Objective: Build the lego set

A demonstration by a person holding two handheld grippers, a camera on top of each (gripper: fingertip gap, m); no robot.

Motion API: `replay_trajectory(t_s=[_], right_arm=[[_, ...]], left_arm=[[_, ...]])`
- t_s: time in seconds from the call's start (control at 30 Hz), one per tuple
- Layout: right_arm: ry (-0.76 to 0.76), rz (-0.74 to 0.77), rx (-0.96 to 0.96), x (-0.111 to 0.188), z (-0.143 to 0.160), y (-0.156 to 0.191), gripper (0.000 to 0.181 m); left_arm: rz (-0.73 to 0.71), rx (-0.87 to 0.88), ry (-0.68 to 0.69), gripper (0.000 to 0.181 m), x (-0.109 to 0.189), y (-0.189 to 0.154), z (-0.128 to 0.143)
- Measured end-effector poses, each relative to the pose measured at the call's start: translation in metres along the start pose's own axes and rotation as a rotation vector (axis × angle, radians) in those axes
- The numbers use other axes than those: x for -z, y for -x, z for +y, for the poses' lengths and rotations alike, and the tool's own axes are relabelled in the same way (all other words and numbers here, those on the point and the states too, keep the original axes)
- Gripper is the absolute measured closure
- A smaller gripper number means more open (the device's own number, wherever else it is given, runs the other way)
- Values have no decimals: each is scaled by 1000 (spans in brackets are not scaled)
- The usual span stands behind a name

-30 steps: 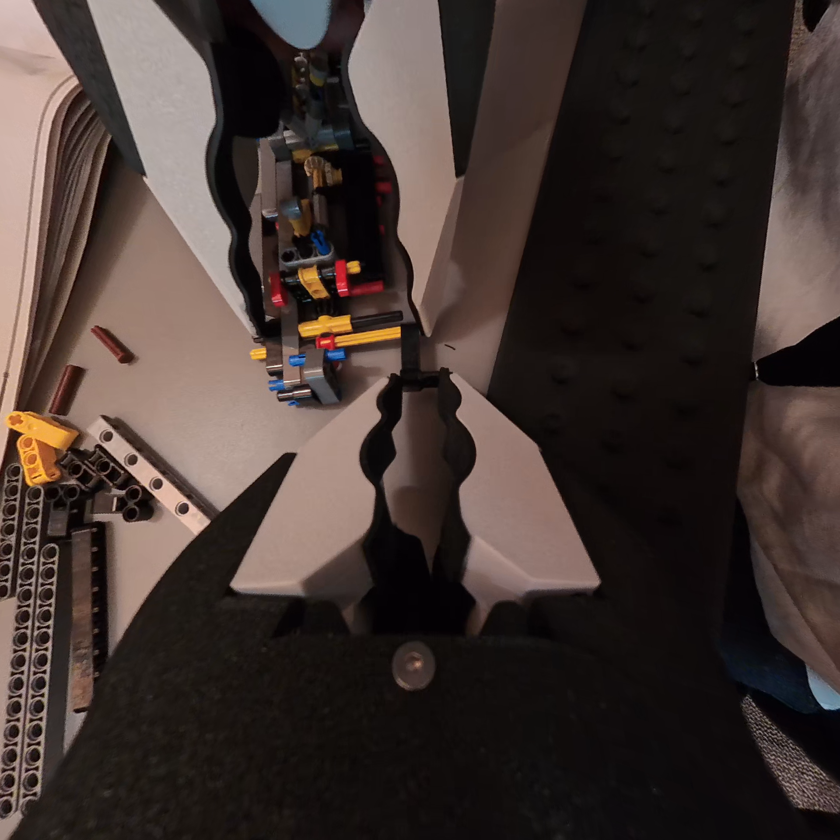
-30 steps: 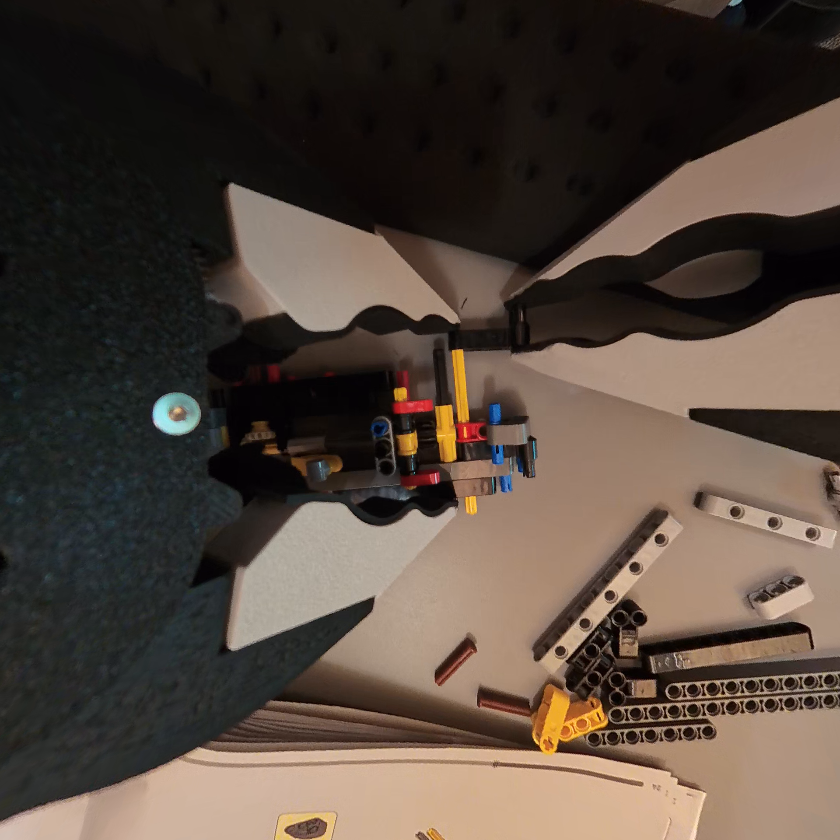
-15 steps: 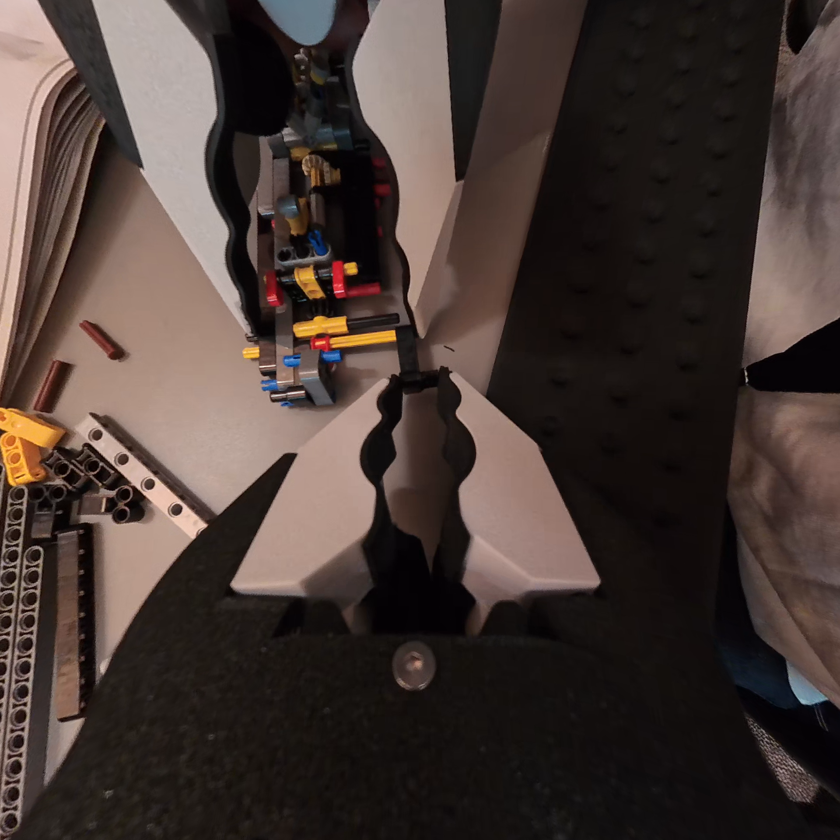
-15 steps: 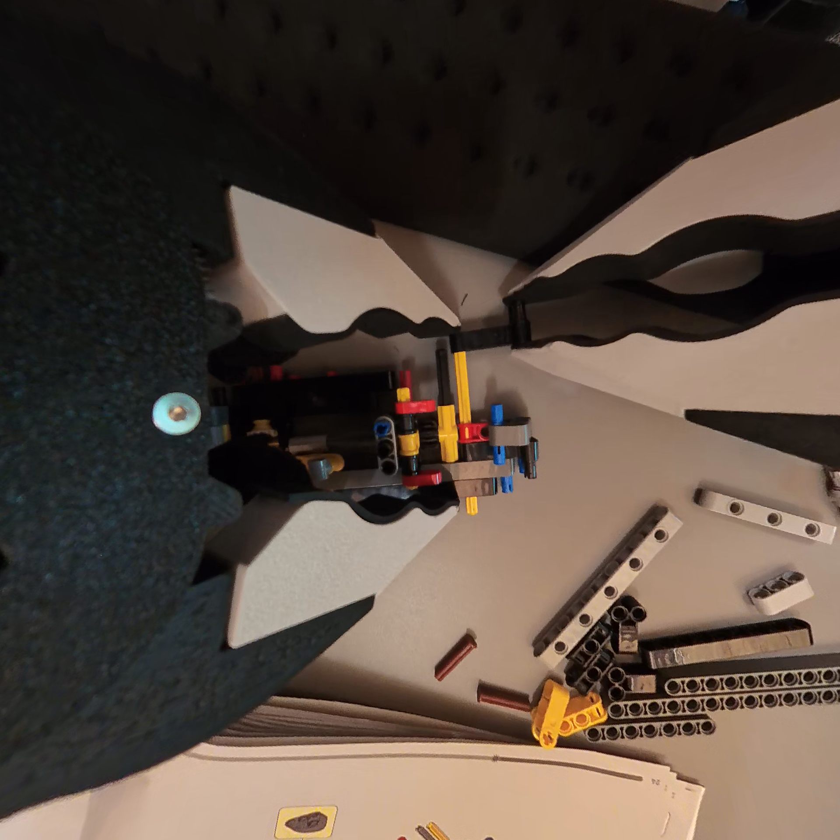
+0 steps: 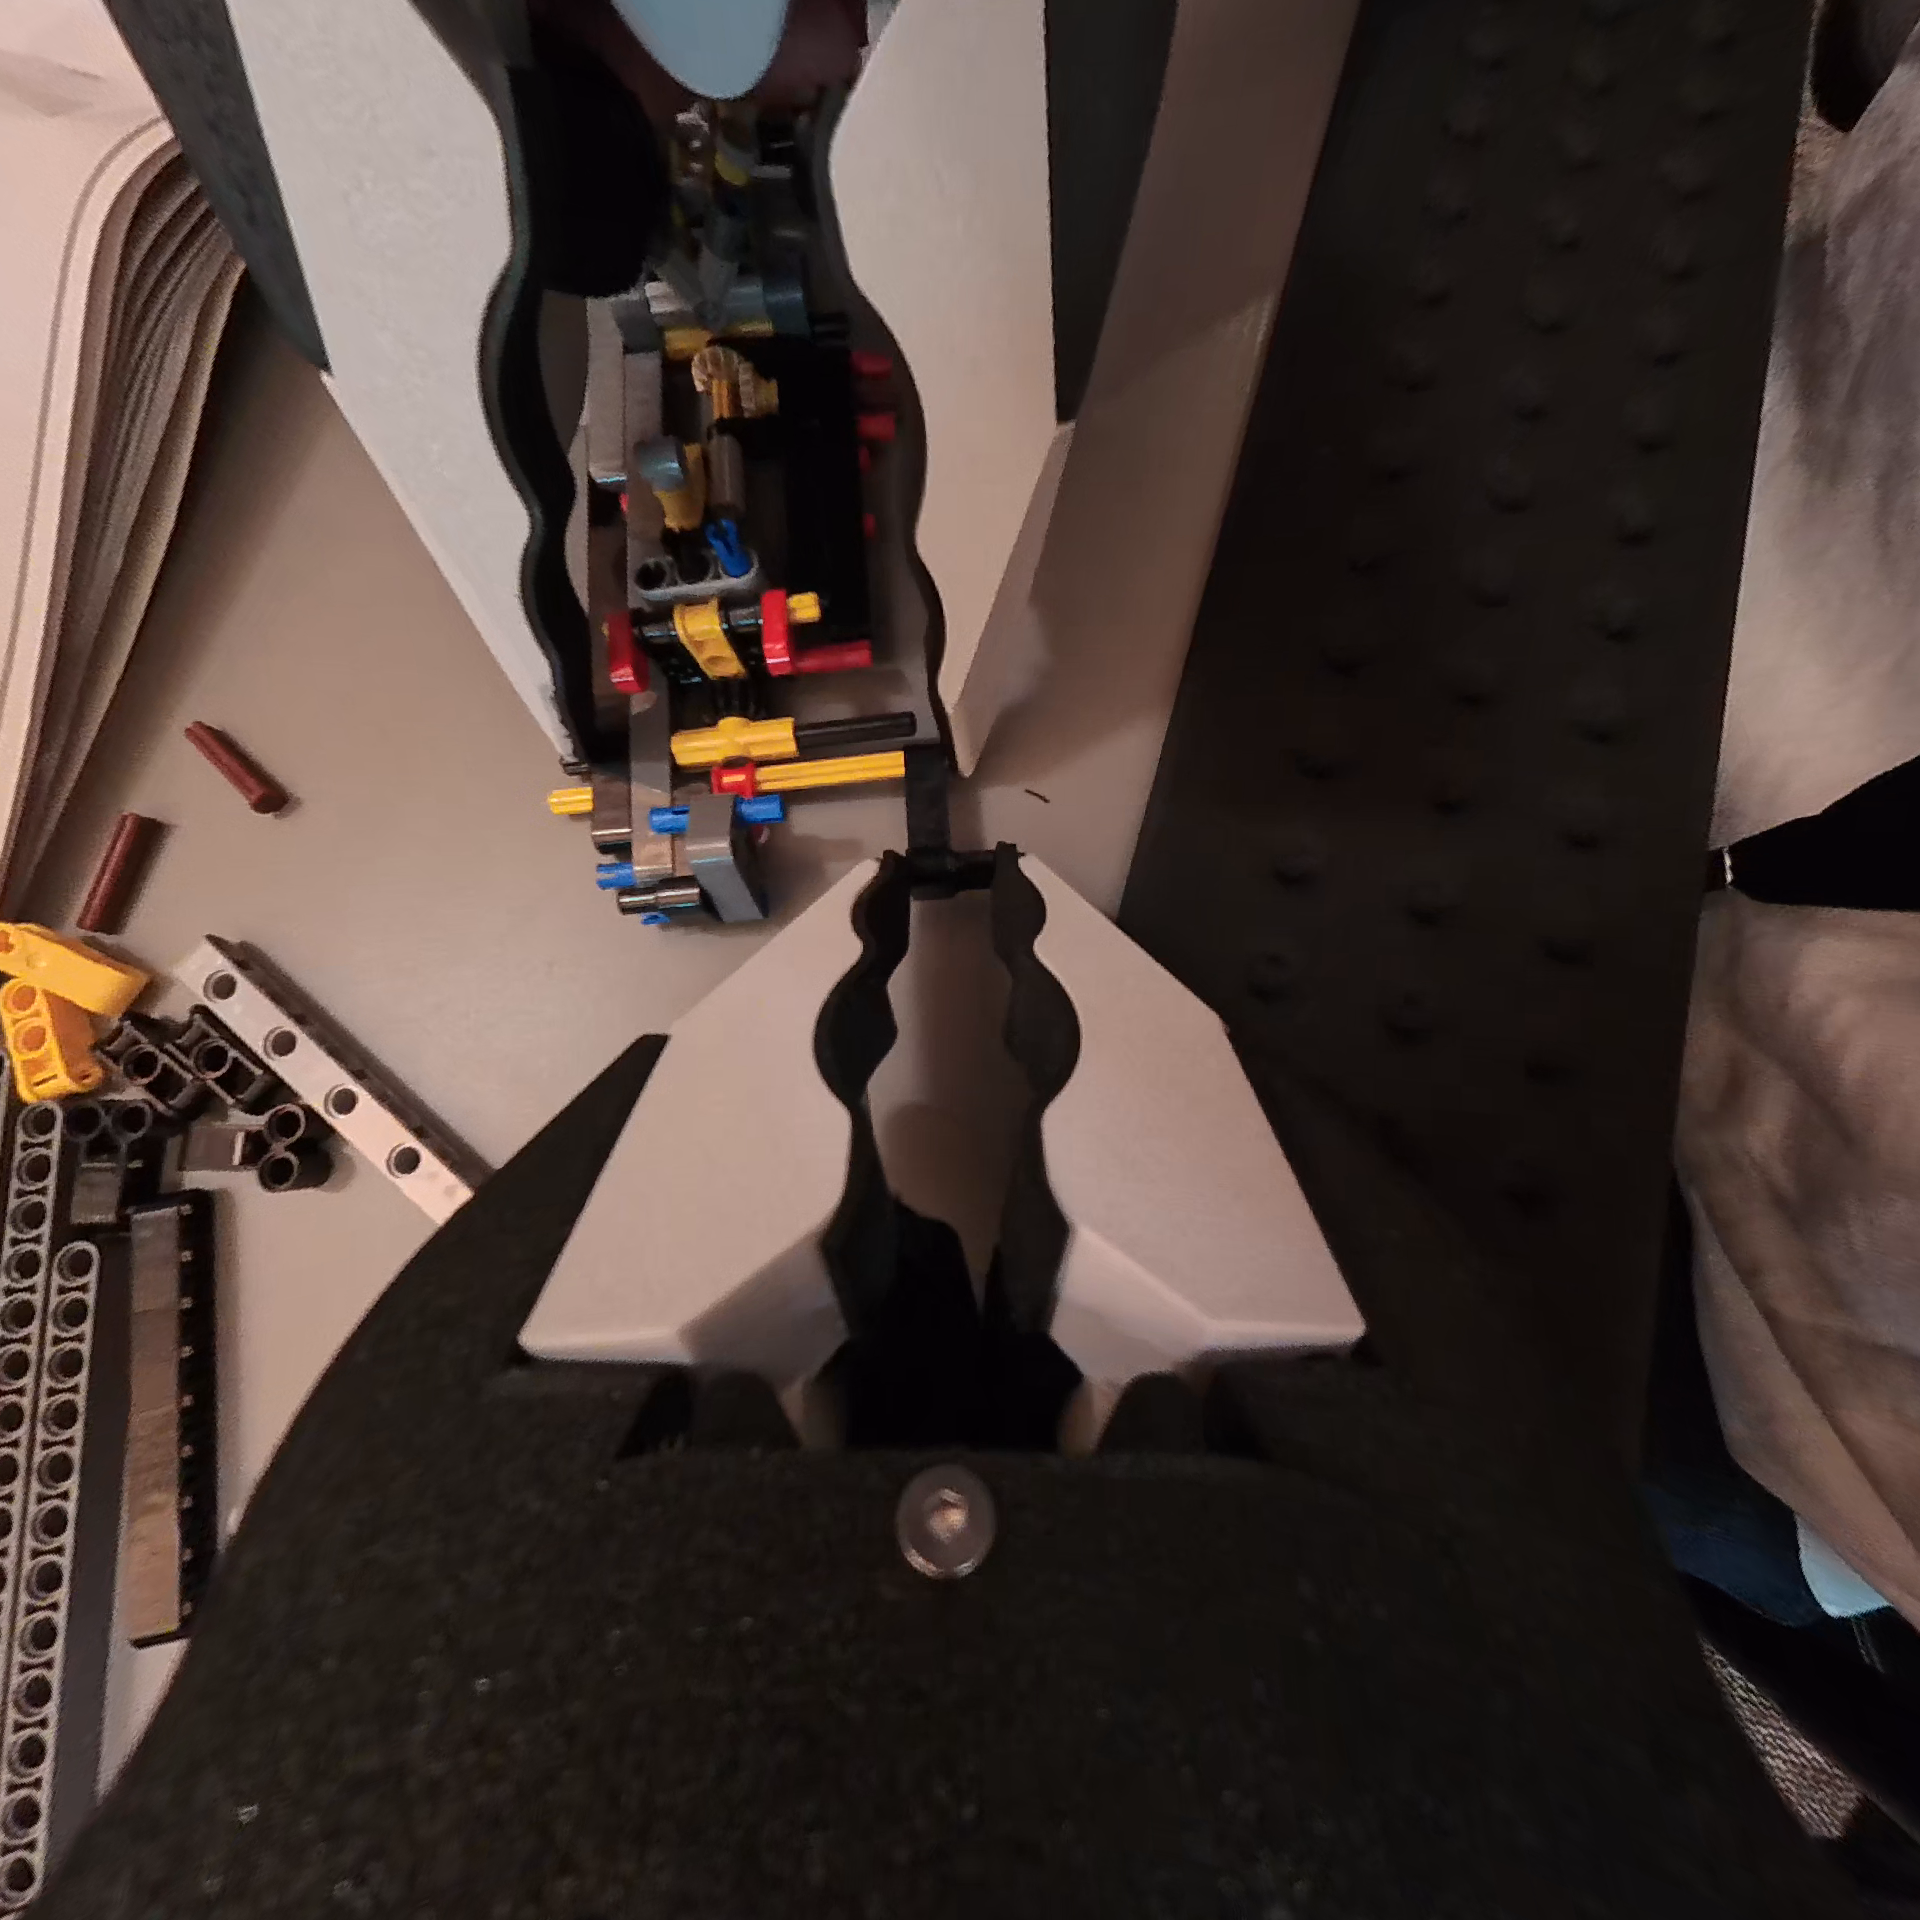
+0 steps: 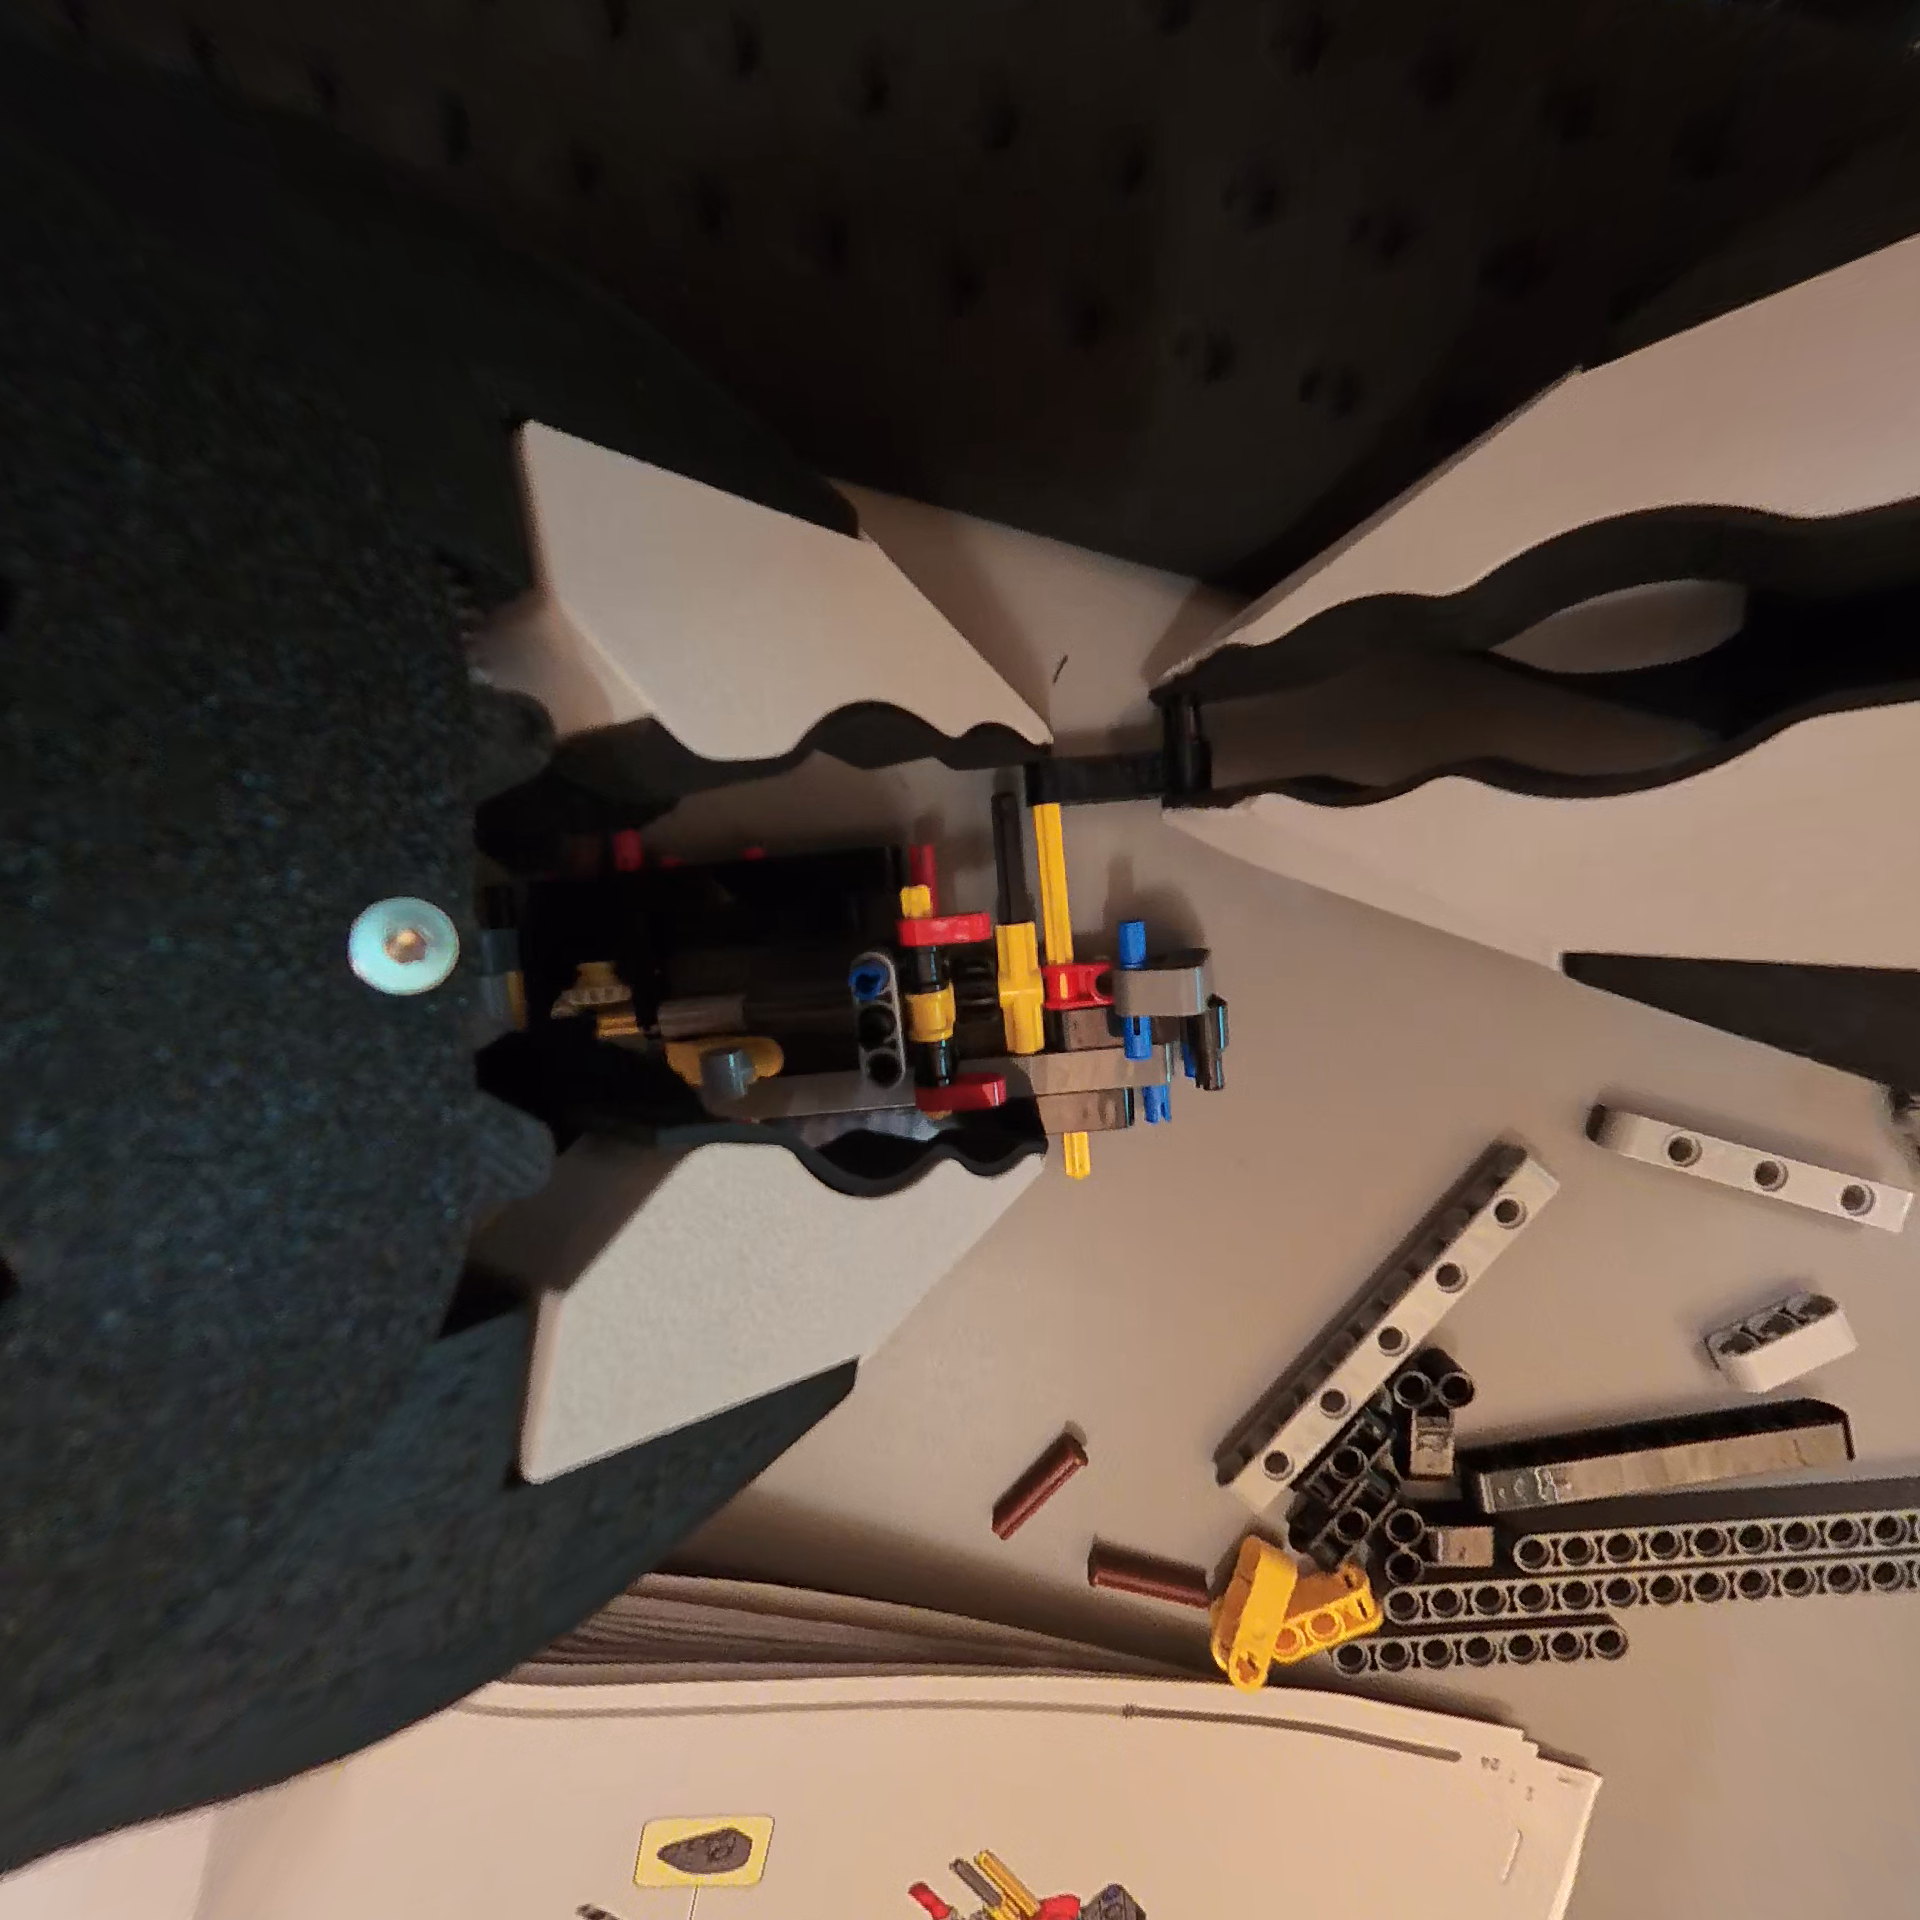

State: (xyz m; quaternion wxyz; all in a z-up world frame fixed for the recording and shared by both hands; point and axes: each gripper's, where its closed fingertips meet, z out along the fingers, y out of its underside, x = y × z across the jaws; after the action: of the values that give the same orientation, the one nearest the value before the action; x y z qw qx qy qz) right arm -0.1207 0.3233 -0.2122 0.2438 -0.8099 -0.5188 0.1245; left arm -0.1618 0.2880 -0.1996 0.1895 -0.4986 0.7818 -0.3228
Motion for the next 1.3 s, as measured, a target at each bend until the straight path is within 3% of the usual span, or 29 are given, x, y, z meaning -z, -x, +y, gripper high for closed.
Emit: replay_trajectory(t_s=[0.5,0.53,0.57,0.73,0.93,1.13,1.3], right_arm=[[0,4,-19,0,-1,-1,113],[-2,17,-15,0,-1,-2,117],[-16,23,-7,1,-2,-3,135],[-19,0,15,0,-4,4,135],[-17,-6,-2,0,-3,2,133],[-10,-41,-18,0,-1,5,119],[-27,-11,1,1,-2,3,121]], left_arm=[[-15,-2,11,166,-4,5,1],[-38,6,12,166,-5,9,1],[-69,22,12,166,-5,15,1],[-18,-9,1,167,-4,10,2],[-40,-12,5,166,-6,14,2],[-35,-7,6,167,-7,15,2],[-74,-8,9,166,-7,21,3]])
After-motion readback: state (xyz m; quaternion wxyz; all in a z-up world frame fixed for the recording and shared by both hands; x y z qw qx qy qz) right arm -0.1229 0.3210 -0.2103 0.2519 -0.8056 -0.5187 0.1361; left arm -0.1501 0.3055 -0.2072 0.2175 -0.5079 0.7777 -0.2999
